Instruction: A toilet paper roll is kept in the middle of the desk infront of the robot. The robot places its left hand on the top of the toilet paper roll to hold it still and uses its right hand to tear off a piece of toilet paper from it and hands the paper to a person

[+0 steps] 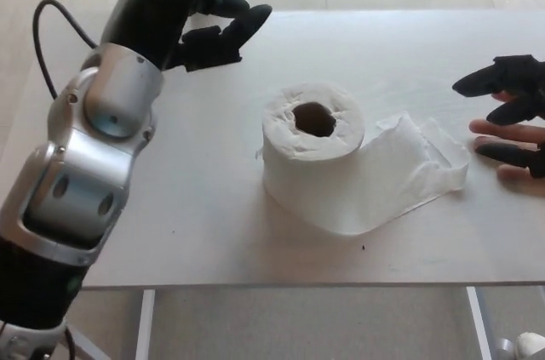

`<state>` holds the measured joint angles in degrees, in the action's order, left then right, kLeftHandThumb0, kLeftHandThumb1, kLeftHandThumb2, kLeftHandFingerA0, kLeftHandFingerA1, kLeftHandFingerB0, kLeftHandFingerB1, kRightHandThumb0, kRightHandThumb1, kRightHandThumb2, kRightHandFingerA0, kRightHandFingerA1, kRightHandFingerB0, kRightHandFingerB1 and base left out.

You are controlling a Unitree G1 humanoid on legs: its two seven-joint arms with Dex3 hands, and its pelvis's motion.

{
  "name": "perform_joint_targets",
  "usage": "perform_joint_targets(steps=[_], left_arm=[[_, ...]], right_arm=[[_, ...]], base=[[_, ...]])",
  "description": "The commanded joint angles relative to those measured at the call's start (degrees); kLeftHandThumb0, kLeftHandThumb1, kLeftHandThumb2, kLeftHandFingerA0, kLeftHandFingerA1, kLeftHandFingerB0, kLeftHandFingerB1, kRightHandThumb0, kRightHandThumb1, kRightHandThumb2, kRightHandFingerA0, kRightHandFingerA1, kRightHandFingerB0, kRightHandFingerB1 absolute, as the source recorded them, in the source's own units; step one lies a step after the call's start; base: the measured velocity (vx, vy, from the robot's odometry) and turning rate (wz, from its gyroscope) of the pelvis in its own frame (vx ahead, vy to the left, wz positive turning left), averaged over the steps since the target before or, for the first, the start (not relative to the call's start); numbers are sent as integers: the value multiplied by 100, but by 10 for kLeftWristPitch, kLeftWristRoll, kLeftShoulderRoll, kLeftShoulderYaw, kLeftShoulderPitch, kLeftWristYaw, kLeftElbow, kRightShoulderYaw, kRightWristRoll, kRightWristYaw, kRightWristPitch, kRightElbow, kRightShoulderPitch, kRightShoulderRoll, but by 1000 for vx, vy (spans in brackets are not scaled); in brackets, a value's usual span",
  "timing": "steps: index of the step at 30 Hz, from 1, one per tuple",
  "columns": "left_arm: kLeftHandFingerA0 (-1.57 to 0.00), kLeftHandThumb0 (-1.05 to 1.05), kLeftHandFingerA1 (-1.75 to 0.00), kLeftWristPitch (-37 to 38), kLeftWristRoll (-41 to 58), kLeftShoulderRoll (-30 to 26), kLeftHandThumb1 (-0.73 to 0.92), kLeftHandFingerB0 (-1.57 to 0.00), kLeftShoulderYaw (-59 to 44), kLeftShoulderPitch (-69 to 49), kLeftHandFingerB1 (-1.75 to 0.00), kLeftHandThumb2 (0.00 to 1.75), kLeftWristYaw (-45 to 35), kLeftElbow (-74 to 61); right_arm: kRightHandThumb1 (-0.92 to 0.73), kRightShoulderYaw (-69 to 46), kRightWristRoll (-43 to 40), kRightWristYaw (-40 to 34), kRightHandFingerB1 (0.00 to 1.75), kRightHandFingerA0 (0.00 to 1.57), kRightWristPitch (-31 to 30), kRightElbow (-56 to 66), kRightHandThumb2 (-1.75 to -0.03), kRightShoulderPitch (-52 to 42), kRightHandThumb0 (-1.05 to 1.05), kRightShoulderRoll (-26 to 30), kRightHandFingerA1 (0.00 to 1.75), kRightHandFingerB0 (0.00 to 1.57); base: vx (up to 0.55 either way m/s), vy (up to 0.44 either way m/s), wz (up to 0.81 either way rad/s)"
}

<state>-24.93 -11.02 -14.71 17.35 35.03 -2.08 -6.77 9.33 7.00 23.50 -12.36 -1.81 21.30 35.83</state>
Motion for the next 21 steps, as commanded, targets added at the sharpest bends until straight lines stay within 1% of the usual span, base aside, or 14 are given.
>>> perform_joint_targets(steps=[1, 4, 8, 9, 11, 13, 15, 16, 17, 19, 20, 21], left_arm=[[-67, -37, -64, 22, -51, 15, 72, -57, 7, 12, -52, 60, 23, 13], [-64, -37, -62, 23, -67, 26, 74, -57, 20, 3, -52, 61, 25, 15], [-65, -36, -60, 3, -95, 73, 73, -54, 37, -13, -50, 60, 65, 27], [-68, -38, -63, 2, -102, 82, 73, -53, 42, -13, -50, 61, 68, 29], [-67, -39, -62, -15, -127, 103, 74, -55, 65, -5, -49, 62, 76, 36], [-67, -41, -61, 5, -148, 101, 73, -57, 81, -6, -49, 62, 80, 43], [-67, -41, -61, 7, -153, 102, 73, -57, 82, -6, -49, 62, 80, 46], [-67, -41, -62, 3, -158, 102, 73, -58, 85, -11, -50, 62, 82, 44], [-67, -42, -64, 15, -160, 100, 73, -58, 84, -18, -51, 61, 88, 50], [-65, -42, -61, 19, -162, 100, 72, -56, 83, -24, -50, 62, 88, 52], [-64, -37, -62, 12, -161, 100, 72, -57, 81, -33, -51, 60, 84, 51], [-63, -38, -62, 9, -169, 96, 71, -56, 85, -38, -51, 60, 82, 51]], right_arm=[[-59, -11, 7, -1, 43, 49, 5, -8, -58, -5, -50, -12, 53, 45], [-59, -11, 14, -7, 44, 49, 11, -7, -58, -5, -48, -19, 54, 46], [-59, -7, 21, -10, 44, 51, 13, -9, -58, -3, -48, -35, 53, 48], [-61, -3, 25, -9, 43, 52, 9, -9, -58, -1, -49, -38, 54, 48], [-61, 13, 40, -4, 42, 51, -19, 7, -58, 2, -51, -46, 53, 47], [-61, 20, 46, -6, 42, 49, -18, 14, -58, -1, -49, -53, 53, 48], [-61, 20, 48, -5, 42, 49, -23, 20, -58, -2, -49, -55, 53, 48], [-61, 24, 52, -6, 42, 50, -21, 23, -58, -4, -49, -56, 52, 48], [-61, 25, 55, -6, 42, 50, -23, 25, -58, -5, -49, -56, 53, 48], [-61, 22, 54, -4, 41, 50, -22, 24, -58, -8, -50, -57, 53, 47], [-60, 18, 47, -5, 43, 49, -16, 22, -58, -12, -50, -61, 56, 48], [-61, 17, 48, -4, 42, 48, -17, 22, -58, -13, -51, -62, 56, 48]], base=[[0, 0, 0], [0, 0, 0], [0, 0, 0], [0, 0, 0], [0, 0, 0], [0, 0, 0], [0, 0, 0], [0, 0, 0], [0, 0, 0], [0, 0, 0], [0, 0, 0], [0, 0, 0]])
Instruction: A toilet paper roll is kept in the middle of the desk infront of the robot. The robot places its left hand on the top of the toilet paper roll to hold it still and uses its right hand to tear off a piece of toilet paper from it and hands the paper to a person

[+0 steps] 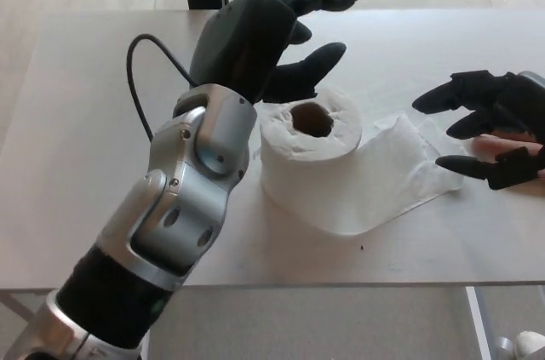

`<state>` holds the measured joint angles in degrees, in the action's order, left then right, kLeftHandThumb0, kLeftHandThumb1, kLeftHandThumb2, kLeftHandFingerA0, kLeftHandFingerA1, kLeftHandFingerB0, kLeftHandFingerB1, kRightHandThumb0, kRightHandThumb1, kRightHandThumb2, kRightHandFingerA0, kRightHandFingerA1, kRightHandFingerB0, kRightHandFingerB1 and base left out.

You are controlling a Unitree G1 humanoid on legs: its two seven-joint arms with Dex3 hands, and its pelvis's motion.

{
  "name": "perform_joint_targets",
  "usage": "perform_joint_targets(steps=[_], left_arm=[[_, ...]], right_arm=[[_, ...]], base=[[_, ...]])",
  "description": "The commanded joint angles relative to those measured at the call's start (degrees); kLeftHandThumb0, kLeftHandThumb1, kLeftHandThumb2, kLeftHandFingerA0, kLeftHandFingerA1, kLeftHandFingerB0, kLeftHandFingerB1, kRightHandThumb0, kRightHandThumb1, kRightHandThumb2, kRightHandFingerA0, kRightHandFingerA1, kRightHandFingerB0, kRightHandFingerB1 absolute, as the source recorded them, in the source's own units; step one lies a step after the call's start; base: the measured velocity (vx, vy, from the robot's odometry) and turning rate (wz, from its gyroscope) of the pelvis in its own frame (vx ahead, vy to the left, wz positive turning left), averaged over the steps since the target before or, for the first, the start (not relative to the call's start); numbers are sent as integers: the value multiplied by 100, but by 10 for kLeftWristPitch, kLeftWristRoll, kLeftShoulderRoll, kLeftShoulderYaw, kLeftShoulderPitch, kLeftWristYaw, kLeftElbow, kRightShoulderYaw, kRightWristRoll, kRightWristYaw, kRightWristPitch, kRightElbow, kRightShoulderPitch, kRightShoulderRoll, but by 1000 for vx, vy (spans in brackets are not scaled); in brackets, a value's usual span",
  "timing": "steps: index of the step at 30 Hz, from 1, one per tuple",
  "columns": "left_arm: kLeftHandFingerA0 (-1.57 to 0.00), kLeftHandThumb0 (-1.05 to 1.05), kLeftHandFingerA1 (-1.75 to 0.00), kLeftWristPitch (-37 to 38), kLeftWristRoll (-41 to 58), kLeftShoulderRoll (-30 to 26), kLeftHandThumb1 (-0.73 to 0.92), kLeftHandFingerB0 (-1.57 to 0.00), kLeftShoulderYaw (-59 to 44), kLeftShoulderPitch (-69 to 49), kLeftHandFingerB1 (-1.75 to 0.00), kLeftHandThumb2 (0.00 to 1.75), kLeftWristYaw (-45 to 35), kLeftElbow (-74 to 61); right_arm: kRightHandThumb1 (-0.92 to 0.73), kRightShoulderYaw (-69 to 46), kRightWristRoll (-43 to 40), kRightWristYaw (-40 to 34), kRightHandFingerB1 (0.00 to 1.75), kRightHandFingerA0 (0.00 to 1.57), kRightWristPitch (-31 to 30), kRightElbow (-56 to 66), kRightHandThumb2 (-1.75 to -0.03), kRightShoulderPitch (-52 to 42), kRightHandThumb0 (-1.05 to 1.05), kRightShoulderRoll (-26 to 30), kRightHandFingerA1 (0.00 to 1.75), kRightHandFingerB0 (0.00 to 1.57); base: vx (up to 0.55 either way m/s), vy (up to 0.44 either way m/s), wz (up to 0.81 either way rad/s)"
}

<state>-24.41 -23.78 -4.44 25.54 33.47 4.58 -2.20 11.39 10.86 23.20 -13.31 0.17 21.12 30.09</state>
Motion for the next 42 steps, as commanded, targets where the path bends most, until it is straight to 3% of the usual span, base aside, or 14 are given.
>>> perform_joint_targets(steps=[1, 4, 8, 12, 16, 35, 41, 42], left_arm=[[-62, -38, -61, 8, -46, -12, 71, -56, 5, -30, -51, 60, 14, 5], [-66, -39, -63, 62, -75, -43, 70, -64, 21, -54, -56, 64, 32, 22], [-64, -44, -70, 68, -102, -78, 71, -61, 44, -77, -53, 62, 12, 23], [-66, -42, -59, 82, -125, -113, 70, -62, 61, -103, -50, 61, 17, 26], [-61, -44, -57, 68, -136, -109, 74, -61, 60, -111, -49, 62, 14, 29], [-72, -45, -70, 105, -183, -50, 76, -67, 55, -74, -50, 63, 60, 72], [-72, -47, -68, 128, -195, -57, 77, -65, 51, -68, -50, 63, 68, 79], [-78, -48, -71, 141, -197, -66, 75, -68, 50, -62, -52, 62, 70, 82]], right_arm=[[-60, -4, 10, 0, 43, 48, -7, 2, -58, -13, -50, -5, 57, 49], [-61, -5, 10, 3, 44, 48, 2, 0, -58, -10, -51, -6, 57, 48], [-61, -4, 12, 3, 43, 49, 6, 0, -58, -11, -50, -6, 56, 48], [-62, -7, 23, 0, 43, 49, 9, -1, -58, -9, -52, 4, 54, 48], [-61, -16, 17, 2, 44, 49, 0, -4, -58, -6, -50, -1, 55, 49], [-61, -29, 17, -24, 46, 56, 28, -16, -58, -1, -44, -39, 59, 53], [-61, -22, 28, -19, 46, 58, 26, -23, -58, 1, -45, -33, 58, 53], [-62, -22, 31, -17, 46, 58, 26, -24, -59, 0, -46, -31, 57, 52]], base=[[0, 0, 0], [0, 0, 0], [0, 0, 0], [0, 0, 0], [0, 0, 0], [0, 0, 0], [0, 0, 0], [0, 0, 0]])
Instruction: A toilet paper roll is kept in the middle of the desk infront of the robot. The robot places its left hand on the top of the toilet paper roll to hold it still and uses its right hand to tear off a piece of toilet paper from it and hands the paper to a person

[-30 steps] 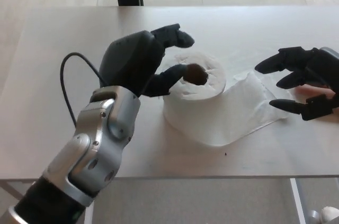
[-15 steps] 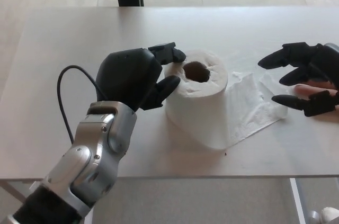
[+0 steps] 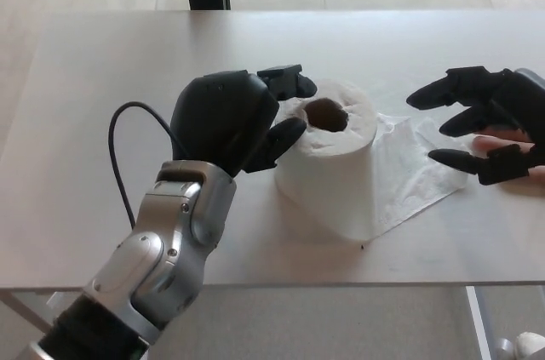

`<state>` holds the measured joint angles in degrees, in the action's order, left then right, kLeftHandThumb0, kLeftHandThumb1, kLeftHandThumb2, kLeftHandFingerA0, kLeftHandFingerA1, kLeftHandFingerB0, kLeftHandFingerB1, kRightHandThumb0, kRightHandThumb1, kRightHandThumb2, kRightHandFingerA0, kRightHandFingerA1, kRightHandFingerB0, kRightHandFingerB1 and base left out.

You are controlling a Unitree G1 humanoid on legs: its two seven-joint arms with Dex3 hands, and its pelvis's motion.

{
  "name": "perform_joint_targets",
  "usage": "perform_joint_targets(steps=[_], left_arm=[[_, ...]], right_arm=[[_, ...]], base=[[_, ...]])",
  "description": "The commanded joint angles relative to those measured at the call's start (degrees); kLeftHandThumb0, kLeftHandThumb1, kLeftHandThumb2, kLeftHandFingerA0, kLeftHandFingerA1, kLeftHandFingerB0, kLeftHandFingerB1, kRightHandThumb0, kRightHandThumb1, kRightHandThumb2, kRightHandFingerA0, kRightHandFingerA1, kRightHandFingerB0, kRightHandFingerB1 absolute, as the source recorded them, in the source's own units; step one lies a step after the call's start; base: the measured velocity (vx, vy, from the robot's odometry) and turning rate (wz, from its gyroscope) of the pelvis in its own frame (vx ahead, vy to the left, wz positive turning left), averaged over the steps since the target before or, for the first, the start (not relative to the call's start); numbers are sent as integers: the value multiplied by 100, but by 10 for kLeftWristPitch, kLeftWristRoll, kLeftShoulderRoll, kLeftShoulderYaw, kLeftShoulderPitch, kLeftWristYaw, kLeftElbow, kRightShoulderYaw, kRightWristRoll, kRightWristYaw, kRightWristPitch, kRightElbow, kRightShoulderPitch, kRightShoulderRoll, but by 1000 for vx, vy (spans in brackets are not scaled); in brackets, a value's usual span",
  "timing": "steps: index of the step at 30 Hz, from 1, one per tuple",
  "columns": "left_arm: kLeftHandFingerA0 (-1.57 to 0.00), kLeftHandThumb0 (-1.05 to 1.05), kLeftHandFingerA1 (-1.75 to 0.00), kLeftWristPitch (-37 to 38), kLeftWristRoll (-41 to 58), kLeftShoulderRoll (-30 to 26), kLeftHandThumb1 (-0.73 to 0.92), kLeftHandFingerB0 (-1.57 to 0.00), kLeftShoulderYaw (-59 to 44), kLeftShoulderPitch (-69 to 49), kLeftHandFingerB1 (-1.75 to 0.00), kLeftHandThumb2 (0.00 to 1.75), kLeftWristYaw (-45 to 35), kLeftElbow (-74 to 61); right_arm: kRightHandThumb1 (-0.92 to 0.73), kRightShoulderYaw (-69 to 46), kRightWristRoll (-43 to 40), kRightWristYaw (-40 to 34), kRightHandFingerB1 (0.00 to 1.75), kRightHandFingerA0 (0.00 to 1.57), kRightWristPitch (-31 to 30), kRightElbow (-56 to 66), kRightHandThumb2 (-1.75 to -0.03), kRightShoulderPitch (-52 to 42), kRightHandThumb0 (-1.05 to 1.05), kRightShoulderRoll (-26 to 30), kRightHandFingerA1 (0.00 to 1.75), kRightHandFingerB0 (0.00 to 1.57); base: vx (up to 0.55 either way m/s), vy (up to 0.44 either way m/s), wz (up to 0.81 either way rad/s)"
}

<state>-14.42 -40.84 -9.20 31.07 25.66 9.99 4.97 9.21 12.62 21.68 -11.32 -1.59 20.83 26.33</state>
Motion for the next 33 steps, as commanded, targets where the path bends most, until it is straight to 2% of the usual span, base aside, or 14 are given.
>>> perform_joint_targets(steps=[1, 5, 6, 9, 11, 13, 14, 15, 21, 22, 23, 30, 31, 33], left_arm=[[-78, -48, -71, 58, -29, -26, 75, -68, -7, 21, -52, 62, 24, 14], [-73, -49, -67, 67, -47, -48, 77, -66, -2, 46, -50, 63, 11, 21], [-71, -50, -63, 79, -69, -75, 77, -65, 11, 68, -51, 63, -17, 14], [-71, -53, -64, 96, -90, -100, 77, -68, 35, 84, -50, 63, -34, 11], [-71, -54, -57, 110, -98, -113, 82, -65, 55, 91, -47, 64, -51, 8], [-71, -54, -57, 107, -101, -117, 82, -65, 61, 91, -47, 64, -65, 1], [-71, -54, -57, 108, -102, -116, 80, -66, 63, 88, -46, 64, -63, -1], [-74, -54, -57, 114, -111, -117, 79, -66, 72, 89, -47, 64, -58, 3], [-70, -53, -58, 106, -112, -92, 80, -66, 71, 93, -47, 64, -60, 10], [-71, -53, -59, 104, -110, -85, 81, -65, 67, 96, -49, 64, -58, 11], [-70, -53, -60, 102, -105, -71, 81, -63, 61, 102, -49, 65, -53, 14], [-72, -54, -61, 108, -105, -30, 82, -65, 45, 104, -49, 65, -32, 29], [-72, -55, -61, 106, -103, -24, 83, -64, 43, 98, -49, 65, -34, 28], [-75, -55, -61, 102, -104, -17, 82, -65, 42, 88, -49, 64, -30, 30]], right_arm=[[-62, 0, 14, -1, 46, 58, 8, -9, -59, 1, -46, 8, 57, 52], [-61, 0, 18, -1, 46, 57, 5, -19, -58, 6, -46, 8, 56, 52], [-61, 4, 24, 2, 45, 54, -26, -22, -58, 10, -46, 6, 56, 52], [-60, 23, 50, 12, 41, 38, -58, -26, -58, 19, -51, 17, 54, 48], [-60, 66, 102, 34, 36, 12, -103, -28, -59, 35, -57, 38, 49, 42], [-60, 77, 106, 36, 36, 12, -118, -30, -59, 39, -57, 40, 49, 42], [-46, 79, 106, 33, 49, 9, -119, -33, -79, 37, -62, 39, 53, 36], [-58, 80, 107, 27, 37, 6, -120, -35, -58, 31, -53, 37, 50, 42], [-60, 85, 111, 17, 37, 8, -120, -42, -58, 27, -52, 36, 48, 43], [-46, 83, 110, 15, 51, 8, -120, -44, -80, 28, -56, 33, 53, 36], [-59, 79, 105, 9, 40, 11, -114, -48, -57, 26, -51, 28, 51, 45], [-59, 76, 107, -6, 40, 17, -102, -57, -57, 21, -51, 12, 51, 50], [-46, 77, 110, -10, 53, 18, -91, -58, -81, 17, -57, 14, 56, 42], [-47, 76, 107, -13, 53, 19, -78, -62, -81, 16, -59, 13, 57, 43]], base=[[0, 0, 0], [0, 0, 0], [0, 0, 0], [0, 0, 0], [0, 0, 0], [0, 0, 0], [0, 0, 0], [0, 0, 0], [0, 0, 0], [0, 0, 0], [0, 0, 0], [0, 0, 0], [0, 0, 0], [0, 0, 0]])
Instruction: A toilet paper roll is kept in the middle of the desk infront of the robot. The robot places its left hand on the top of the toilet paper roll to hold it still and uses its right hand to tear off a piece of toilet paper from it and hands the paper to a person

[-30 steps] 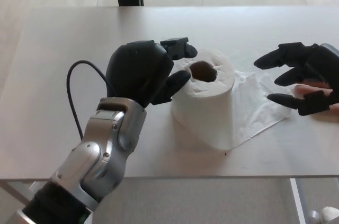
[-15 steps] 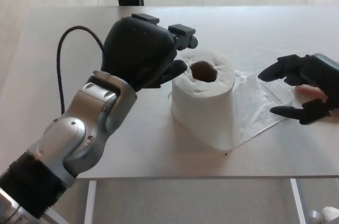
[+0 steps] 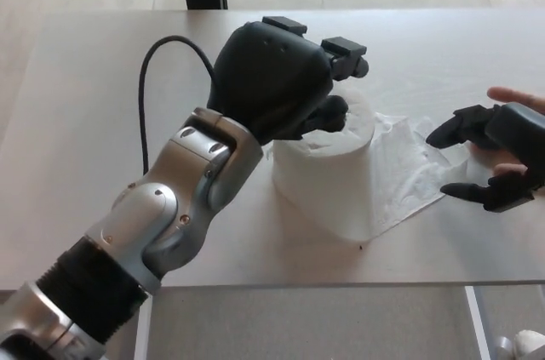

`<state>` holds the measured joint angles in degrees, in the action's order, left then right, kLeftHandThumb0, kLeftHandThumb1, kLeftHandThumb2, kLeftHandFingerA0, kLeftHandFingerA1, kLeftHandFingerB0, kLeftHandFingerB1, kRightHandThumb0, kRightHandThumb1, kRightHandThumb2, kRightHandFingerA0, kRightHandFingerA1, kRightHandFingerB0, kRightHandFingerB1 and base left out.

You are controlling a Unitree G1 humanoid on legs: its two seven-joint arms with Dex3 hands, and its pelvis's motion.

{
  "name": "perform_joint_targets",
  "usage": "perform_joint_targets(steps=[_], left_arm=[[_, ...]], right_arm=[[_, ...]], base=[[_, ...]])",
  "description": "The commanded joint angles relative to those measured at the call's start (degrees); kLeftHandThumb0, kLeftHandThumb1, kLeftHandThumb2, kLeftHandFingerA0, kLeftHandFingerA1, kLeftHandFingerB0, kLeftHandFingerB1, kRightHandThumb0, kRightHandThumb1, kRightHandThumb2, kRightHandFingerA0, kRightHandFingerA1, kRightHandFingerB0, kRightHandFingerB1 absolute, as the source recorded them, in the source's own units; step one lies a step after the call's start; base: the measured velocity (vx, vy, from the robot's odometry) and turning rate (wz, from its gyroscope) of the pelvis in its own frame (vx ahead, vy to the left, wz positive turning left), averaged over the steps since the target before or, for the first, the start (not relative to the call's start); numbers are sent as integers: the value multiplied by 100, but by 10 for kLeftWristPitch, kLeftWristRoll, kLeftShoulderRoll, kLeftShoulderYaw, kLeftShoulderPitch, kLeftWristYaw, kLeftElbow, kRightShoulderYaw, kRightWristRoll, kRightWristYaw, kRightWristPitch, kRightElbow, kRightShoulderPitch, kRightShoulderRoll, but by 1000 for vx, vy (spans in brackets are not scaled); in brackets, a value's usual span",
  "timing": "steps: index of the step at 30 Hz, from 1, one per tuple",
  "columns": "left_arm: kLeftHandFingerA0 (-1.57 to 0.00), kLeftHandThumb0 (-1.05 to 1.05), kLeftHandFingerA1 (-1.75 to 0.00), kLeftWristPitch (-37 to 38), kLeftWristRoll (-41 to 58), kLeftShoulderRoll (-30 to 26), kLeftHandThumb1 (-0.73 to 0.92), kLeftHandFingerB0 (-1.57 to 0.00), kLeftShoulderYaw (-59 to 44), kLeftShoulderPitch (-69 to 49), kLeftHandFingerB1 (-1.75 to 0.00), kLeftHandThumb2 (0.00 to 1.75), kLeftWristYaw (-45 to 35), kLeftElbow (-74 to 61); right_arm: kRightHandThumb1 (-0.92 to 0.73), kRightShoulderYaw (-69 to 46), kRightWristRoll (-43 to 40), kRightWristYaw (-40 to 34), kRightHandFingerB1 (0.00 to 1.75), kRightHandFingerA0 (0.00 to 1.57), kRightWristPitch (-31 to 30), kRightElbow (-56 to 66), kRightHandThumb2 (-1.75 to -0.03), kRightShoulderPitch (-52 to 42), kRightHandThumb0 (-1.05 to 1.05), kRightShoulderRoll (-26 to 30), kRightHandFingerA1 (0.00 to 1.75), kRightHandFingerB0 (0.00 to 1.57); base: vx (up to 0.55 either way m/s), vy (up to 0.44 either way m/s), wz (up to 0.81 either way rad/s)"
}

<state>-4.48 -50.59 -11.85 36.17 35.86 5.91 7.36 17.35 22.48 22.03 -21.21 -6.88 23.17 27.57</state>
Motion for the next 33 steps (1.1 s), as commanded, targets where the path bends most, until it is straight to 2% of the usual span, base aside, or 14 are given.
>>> perform_joint_targets(steps=[1, 5, 6, 12, 13, 15, 17, 24, 25, 26, 28, 29, 31, 33], left_arm=[[-73, -54, -60, 4, -7, 11, 82, -64, -11, -17, -49, 64, 12, 6], [-69, -51, -57, 14, 3, 14, 80, -57, -17, -28, -48, 64, 3, 7], [-63, -52, -56, 16, 1, 11, 81, -52, -15, -31, -47, 64, -1, 7], [-44, -61, -53, -74, -38, 18, 83, -33, -4, -56, -37, 65, -98, -27], [-41, -62, -52, -86, -40, 19, 84, -32, -5, -58, -36, 65, -114, -30], [-40, -62, -49, -100, -53, 16, 84, -33, -3, -56, -36, 65, -133, -30], [-40, -60, -49, -115, -57, 19, 82, -35, -5, -57, -36, 64, -143, -30], [-43, -62, -52, -122, -67, 23, 85, -37, -6, -59, -37, 65, -147, -30], [-44, -63, -52, -122, -69, 24, 85, -38, -5, -59, -37, 65, -143, -28], [-47, -62, -51, -123, -76, 26, 84, -41, -5, -60, -37, 65, -130, -26], [-44, -63, -52, -131, -79, 30, 85, -38, -5, -58, -37, 65, -143, -27], [-44, -63, -53, -132, -79, 32, 85, -38, -5, -56, -38, 65, -145, -26], [-45, -64, -54, -130, -77, 35, 86, -39, -8, -57, -38, 66, -140, -25], [-43, -66, -54, -140, -79, 42, 88, -39, -10, -55, -37, 66, -144, -26]], right_arm=[[-46, -6, 8, -17, 53, 19, 22, -9, -81, -7, -59, -1, 57, 43], [-57, -14, 4, -27, 40, 23, 30, -12, -57, -6, -51, -8, 56, 51], [-46, -14, 6, -28, 52, 22, 28, -10, -81, -6, -57, -8, 58, 43], [-59, -16, 4, -26, 41, 23, 29, -9, -58, -7, -52, -6, 56, 49], [-47, -16, 5, -30, 54, 23, 37, -15, -83, -7, -59, -5, 59, 43], [-47, -12, 11, -33, 53, 23, 37, -19, -83, -6, -58, -5, 58, 41], [-60, -7, 15, -37, 40, 25, 44, -29, -57, -5, -52, -6, 54, 47], [-45, 7, 25, -39, 49, 13, 46, -44, -81, -1, -57, -12, 58, 30], [-59, 25, 43, -30, 35, 3, 35, -45, -59, 6, -56, -9, 44, 27], [-42, 45, 66, -33, 44, 0, 26, -47, -80, 13, -60, -12, 27, 15], [-54, 53, 73, -45, 30, 0, 38, -50, -57, 13, -59, -12, 18, 19], [-41, 58, 77, -51, 34, 0, 47, -53, -71, 15, -78, -12, 3, 13], [-48, 70, 88, -56, 29, 0, 55, -58, -70, 20, -62, -12, 0, 10], [-49, 92, 111, -60, 0, 0, 55, -60, -78, 32, -89, -16, 2, 11]], base=[[0, 0, 0], [0, 0, 0], [0, 0, 0], [0, 0, 0], [0, 0, 0], [0, 0, 0], [0, 0, 0], [0, 0, 0], [0, 0, 0], [0, 0, 0], [0, 0, 0], [0, 0, 0], [0, 0, 0], [0, 0, 0]])
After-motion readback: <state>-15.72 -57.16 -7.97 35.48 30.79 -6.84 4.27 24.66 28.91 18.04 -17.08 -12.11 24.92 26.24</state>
